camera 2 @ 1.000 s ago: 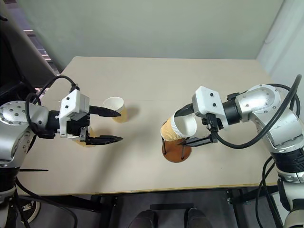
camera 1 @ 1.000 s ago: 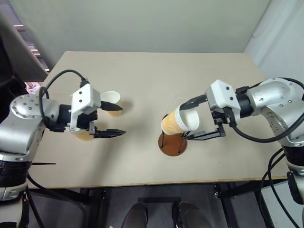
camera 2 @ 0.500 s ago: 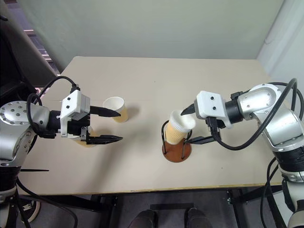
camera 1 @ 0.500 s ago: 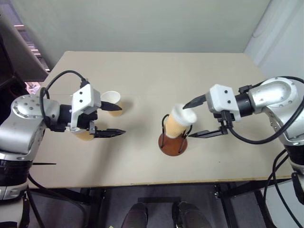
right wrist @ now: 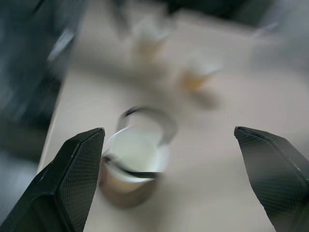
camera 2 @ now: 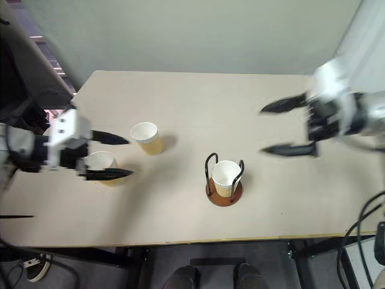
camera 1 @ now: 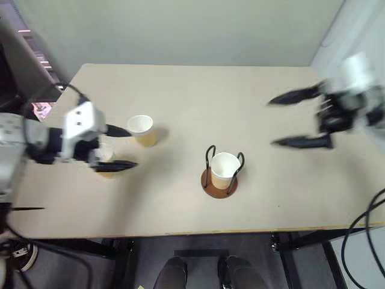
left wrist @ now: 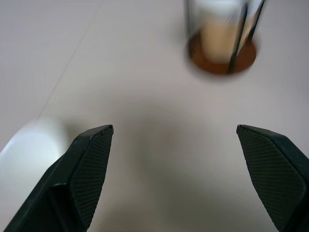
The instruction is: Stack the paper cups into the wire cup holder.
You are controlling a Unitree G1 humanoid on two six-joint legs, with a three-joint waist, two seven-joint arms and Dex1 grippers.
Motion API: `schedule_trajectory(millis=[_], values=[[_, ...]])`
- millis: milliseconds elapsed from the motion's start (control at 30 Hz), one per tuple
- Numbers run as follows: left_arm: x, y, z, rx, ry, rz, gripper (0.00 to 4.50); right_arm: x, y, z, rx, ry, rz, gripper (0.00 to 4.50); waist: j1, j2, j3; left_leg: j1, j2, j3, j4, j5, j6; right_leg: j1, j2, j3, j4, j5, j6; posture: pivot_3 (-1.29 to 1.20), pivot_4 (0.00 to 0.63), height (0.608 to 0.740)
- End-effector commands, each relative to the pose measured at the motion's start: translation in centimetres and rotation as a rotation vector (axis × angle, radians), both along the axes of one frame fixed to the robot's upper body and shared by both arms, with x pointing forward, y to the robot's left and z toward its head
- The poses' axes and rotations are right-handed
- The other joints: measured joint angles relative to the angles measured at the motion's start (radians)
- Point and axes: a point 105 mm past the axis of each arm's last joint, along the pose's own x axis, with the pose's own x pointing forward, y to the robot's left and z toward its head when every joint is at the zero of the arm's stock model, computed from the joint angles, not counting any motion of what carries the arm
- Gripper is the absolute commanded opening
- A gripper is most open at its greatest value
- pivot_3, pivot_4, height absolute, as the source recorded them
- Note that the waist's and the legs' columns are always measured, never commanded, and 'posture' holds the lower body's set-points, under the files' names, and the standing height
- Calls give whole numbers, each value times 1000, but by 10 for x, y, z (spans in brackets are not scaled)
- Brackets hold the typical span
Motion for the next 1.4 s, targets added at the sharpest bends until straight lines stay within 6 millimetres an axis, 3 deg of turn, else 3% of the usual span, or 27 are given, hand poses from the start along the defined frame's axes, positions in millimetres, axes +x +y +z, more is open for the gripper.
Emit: schedule_trajectory(millis=[33, 100, 367, 667, 833, 1133, 1233, 1400], values=[[-11, 28, 0, 149, 31, 36, 4402, -18, 11, 7, 67, -3, 79, 4466, -3, 1, -1, 1, 0, 0, 0, -1, -1, 1, 0, 0, 1, -1, 0, 0, 150, 740], [-13, 41, -5, 202, 55, 59, 4402, -19, 19, 1, 61, -2, 87, 4466, -9, 1, 0, 3, 0, 1, -1, -2, -1, 1, 0, 0, 3, -3, -2, 0, 150, 740], [-2, 43, -31, 293, 90, 53, 4402, -17, 37, -13, 40, 16, 116, 4466, -6, 1, 0, 2, 0, -2, 0, -2, -1, 0, 0, 0, 4, -6, -9, 0, 150, 740], [9, 51, -52, 367, 105, 71, 4402, -20, 42, -6, 84, 4, 131, 4466, -5, 1, 0, 1, 0, -2, 0, -3, 0, 0, 0, -1, 4, -1, -3, 0, 150, 740], [12, 47, -57, 384, 113, 43, 3222, -22, 44, -5, 83, -2, 130, 4500, -5, 1, 0, 0, 0, -2, 0, -3, 0, -1, 0, -1, 3, 0, -1, 0, 150, 740], [13, 44, -48, 375, 101, 16, 18, -20, 41, -6, 79, -7, 102, 4500, -6, 1, 0, 0, 0, -2, 0, -3, 0, -1, 0, -1, 3, 0, -1, 0, 150, 740], [12, 27, -32, 321, 74, -58, 18, -20, 39, -4, 76, -16, 93, 4500, -3, 1, 0, 0, -1, -2, 0, -3, 0, -1, 0, -1, 3, 0, -1, 0, 150, 740], [3, -25, 9, 233, -16, -313, 18, -24, 30, 0, 64, -34, 69, 4500, 4, 0, -1, -3, -1, -3, 1, -3, 0, -2, 0, -1, 3, 1, 1, 0, 150, 740]])
